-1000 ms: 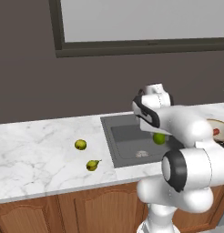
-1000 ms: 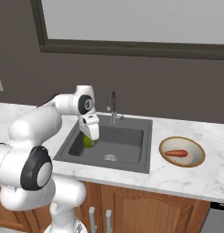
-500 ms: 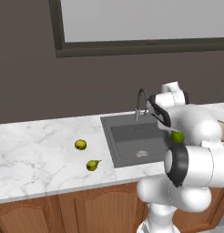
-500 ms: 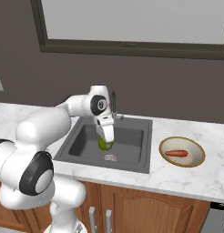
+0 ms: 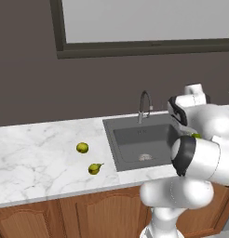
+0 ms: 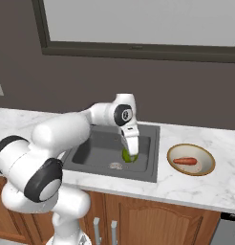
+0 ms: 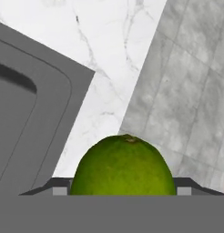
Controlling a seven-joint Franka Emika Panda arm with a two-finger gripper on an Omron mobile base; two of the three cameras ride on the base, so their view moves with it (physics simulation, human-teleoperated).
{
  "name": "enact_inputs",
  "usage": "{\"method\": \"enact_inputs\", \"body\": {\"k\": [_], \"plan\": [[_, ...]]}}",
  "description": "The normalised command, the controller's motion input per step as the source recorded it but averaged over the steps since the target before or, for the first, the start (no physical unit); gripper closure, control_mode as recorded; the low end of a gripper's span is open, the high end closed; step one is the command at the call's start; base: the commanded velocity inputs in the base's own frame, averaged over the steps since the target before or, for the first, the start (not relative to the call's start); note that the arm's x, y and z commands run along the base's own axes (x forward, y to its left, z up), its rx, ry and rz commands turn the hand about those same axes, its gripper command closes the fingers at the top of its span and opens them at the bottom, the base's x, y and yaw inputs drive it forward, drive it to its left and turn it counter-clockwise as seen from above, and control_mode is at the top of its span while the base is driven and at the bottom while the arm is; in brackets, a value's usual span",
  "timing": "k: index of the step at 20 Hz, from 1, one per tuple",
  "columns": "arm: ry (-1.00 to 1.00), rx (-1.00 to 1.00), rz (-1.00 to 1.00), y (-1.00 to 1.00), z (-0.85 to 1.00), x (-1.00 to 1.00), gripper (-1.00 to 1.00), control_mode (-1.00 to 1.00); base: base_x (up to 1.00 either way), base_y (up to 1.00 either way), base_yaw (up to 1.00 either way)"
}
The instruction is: There is a mixed pile of frozen fruits and vegetables on the counter. Locate all the frozen vegetables and place the items in a bowl on the counter. Take all the frozen fruits and defrost them in a running sink.
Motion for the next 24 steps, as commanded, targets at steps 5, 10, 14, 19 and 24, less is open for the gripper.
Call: {"method": "enact_inputs", "body": {"k": [5,10,14,19,24], "plan": [[0.00,0.01,-0.13,-0.65,0.01,0.07,1.00,-1.00,0.00,0.00,0.00],[-0.02,-0.01,-0.06,-0.33,0.38,0.10,1.00,-1.00,0.00,0.00,0.00],[0.00,0.00,0.00,-0.27,0.35,0.01,1.00,-1.00,0.00,0.00,0.00],[-0.07,0.03,0.00,-0.32,0.01,0.11,1.00,-1.00,0.00,0.00,0.00],[-0.11,0.11,0.03,-0.41,-0.02,0.30,1.00,-1.00,0.00,0.00,0.00]]}}
